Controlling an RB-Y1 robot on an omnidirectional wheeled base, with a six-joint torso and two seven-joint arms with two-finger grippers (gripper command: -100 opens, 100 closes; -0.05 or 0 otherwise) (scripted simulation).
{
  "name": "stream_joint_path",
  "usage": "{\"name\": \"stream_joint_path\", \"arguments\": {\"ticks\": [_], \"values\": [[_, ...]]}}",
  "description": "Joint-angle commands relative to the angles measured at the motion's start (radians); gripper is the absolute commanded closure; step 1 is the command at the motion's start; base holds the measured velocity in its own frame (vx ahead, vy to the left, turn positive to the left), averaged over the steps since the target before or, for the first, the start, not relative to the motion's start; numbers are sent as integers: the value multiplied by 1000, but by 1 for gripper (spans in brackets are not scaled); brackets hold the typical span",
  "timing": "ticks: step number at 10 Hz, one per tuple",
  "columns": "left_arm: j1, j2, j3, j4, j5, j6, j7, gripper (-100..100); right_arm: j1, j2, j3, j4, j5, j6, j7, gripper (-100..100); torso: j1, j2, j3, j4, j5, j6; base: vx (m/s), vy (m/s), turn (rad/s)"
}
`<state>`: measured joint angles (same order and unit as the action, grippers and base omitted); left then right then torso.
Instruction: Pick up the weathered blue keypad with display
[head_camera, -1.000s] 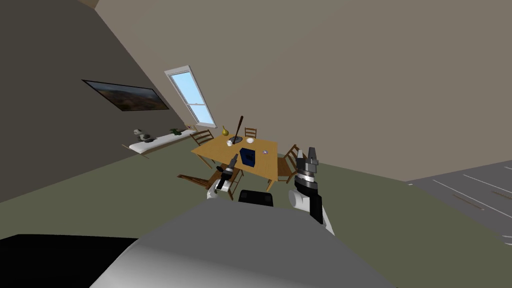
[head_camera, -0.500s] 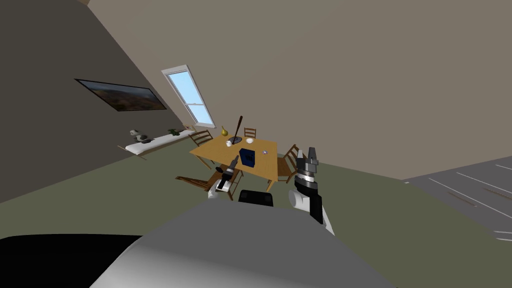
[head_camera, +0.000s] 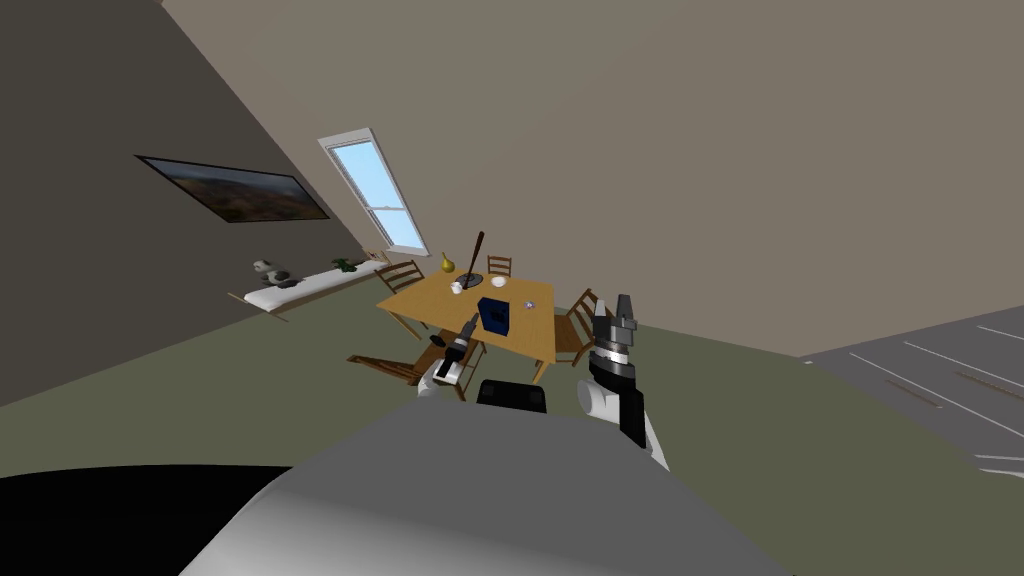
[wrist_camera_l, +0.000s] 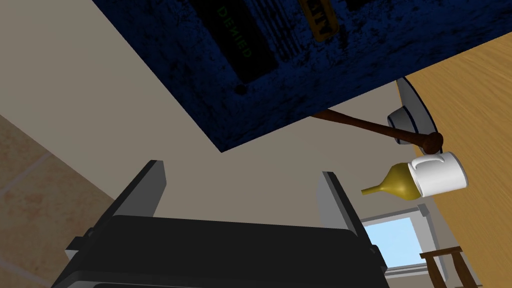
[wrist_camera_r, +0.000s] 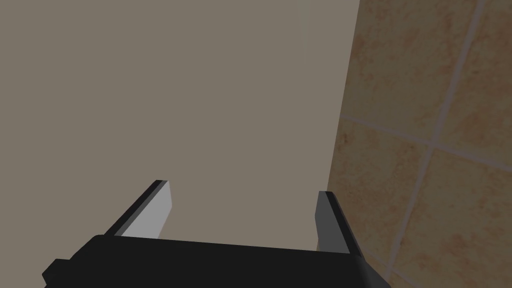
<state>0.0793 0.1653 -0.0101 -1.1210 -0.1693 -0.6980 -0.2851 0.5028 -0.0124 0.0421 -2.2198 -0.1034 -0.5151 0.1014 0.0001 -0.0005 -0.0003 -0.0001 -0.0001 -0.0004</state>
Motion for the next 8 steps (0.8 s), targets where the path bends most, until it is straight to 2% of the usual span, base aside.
{"name": "stream_joint_path", "arguments": {"ticks": [1,6,8], "values": [[-25,4,1,50,-2,-19,-12,-100,0,0,0,0,0,0,0,0,0,0,0,0,0,0,9,5,-30],[-67,13,2,170,-8,-45,-34,-100,0,0,0,0,0,0,0,0,0,-1,0,0,0,0,13,7,-22],[-106,22,3,246,-12,-69,-54,-100,0,0,0,0,0,0,0,0,0,0,0,0,0,0,16,8,-37]]}}
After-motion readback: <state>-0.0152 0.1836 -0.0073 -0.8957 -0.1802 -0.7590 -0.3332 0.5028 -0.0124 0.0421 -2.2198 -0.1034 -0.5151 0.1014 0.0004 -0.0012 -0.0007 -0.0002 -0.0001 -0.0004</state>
